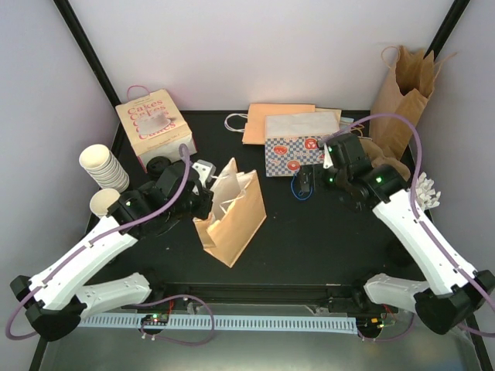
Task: Pack the takeout coffee
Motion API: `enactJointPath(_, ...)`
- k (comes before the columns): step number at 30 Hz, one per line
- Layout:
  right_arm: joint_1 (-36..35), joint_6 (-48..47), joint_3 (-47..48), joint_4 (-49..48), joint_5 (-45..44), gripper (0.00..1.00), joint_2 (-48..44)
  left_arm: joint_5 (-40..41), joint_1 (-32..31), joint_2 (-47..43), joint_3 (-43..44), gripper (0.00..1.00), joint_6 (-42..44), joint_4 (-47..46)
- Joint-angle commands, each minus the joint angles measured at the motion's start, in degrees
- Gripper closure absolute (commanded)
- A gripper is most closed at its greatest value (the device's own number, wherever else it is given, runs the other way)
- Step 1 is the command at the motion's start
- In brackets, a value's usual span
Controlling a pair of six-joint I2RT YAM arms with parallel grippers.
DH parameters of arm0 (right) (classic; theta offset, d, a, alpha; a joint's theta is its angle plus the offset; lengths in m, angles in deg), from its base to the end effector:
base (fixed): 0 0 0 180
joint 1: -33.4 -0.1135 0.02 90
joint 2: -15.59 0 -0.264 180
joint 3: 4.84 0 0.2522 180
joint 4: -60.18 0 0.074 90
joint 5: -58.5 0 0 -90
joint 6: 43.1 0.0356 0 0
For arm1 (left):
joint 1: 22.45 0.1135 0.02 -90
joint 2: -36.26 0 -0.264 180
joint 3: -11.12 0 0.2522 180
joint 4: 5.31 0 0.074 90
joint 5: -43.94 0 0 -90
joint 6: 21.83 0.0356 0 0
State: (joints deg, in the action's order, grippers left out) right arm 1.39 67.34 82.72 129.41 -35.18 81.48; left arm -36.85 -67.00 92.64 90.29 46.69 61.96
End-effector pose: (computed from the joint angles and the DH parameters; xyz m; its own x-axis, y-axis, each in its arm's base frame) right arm 0.1881 0.1149 0.3668 -0.7583 -0.0630 -0.6489 -0.2427 0.9511 0.1913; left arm 0.1353 -0.1252 0.3546 -0.6884 0.1705 -0.7050 0.3858 0.9091 -0.1569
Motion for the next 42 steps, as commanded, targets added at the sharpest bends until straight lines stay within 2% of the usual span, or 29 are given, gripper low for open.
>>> enactJointPath(1,6.69,-0.12,1.81,-0.41,4.03,0.01,4.22,-3.82,0.75,0.42,1.86,0.98,3.1,-2.33)
enactJointPath(7,15.12,5.63,2.24,-0.55,1.54,0.08,11.22,-1.81,4.69,1.54,4.03,0.98,5.01,-5.46)
enactJointPath(19,24.32,20.79,4.31,-10.34,-10.36,0.12,22.76,-11.29,18.46,8.35,5.5,0.98,5.19,-16.11)
enactJointPath(25,27.84,21.59,10.03,-8.74,-16.05,0.13,31.08,-16.4,22.88,11.49,6.53,0.99,4.14,-19.47)
enactJointPath(32,31.58,18.68,10.9,-10.5,-20.77,0.14,35.3,-20.14,24.49,12.61,7.12,0.98,3.03,-22.41)
enactJointPath(42,34.67,16.91,13.81,-11.43,-20.12,0.17,42.74,-20.91,25.39,12.63,5.64,0.99,1.48,-24.02)
